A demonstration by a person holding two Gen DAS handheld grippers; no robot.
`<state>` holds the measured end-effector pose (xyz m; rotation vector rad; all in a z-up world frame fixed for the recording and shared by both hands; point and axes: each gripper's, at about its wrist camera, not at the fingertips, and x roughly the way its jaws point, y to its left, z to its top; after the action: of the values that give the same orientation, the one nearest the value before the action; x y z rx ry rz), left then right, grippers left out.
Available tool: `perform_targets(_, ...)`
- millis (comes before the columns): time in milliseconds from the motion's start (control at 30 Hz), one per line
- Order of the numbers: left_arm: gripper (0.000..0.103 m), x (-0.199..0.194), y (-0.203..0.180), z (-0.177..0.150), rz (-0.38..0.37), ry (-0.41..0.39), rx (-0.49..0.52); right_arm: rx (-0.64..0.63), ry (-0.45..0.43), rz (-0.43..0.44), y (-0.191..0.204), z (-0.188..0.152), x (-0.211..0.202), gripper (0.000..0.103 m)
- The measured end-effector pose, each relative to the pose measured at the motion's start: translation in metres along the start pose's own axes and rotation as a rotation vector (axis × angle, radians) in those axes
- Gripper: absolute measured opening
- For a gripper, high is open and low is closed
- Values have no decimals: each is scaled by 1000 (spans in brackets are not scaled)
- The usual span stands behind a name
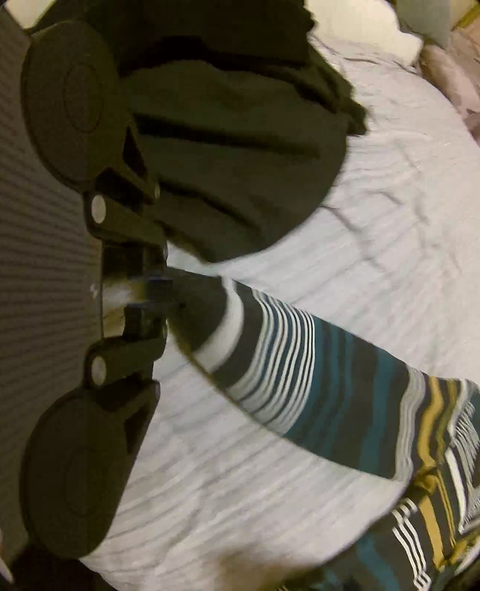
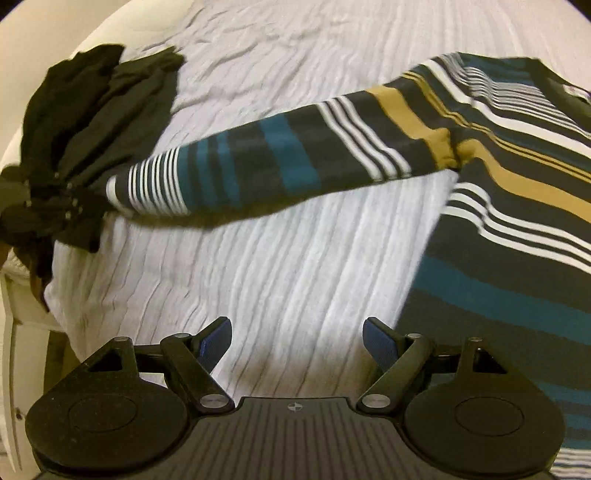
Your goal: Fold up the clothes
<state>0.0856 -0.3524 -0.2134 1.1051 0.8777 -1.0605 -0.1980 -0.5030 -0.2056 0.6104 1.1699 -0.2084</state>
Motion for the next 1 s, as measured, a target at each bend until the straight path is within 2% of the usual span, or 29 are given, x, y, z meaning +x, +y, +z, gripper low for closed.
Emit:
perform_targets(67, 21, -4, 5, -10, 14, 24, -42, 44, -13, -19, -8, 0, -6, 81)
perform_targets(167, 21, -16, 9, -25, -8, 41, -103, 118, -44, -54, -26, -1, -22, 81)
perform_targets(367, 25, -32, -14, -20, -57, 27, -69, 295, -118, -141, -67, -10, -59, 81)
perform_targets(500, 28, -38, -37, 9, -109, -27, -9, 462, -199, -219, -98, -25, -95, 81)
perform_targets(633, 32, -47, -71, 48, -166, -86, 62, 636, -325, -342, -129, -52, -143, 81)
perform_targets(733, 39, -54, -103, 78, -198, -129, 127, 765, -408, -423, -156, -78, -179, 81)
perform_targets(867, 45, -71, -152, 114, -225, -184, 210, 876, -484, -482, -193, -117, -223, 81)
perform_targets(1000, 53, -91, -201, 142, -230, -224, 241, 952, -545, -510, -242, -158, -261, 81)
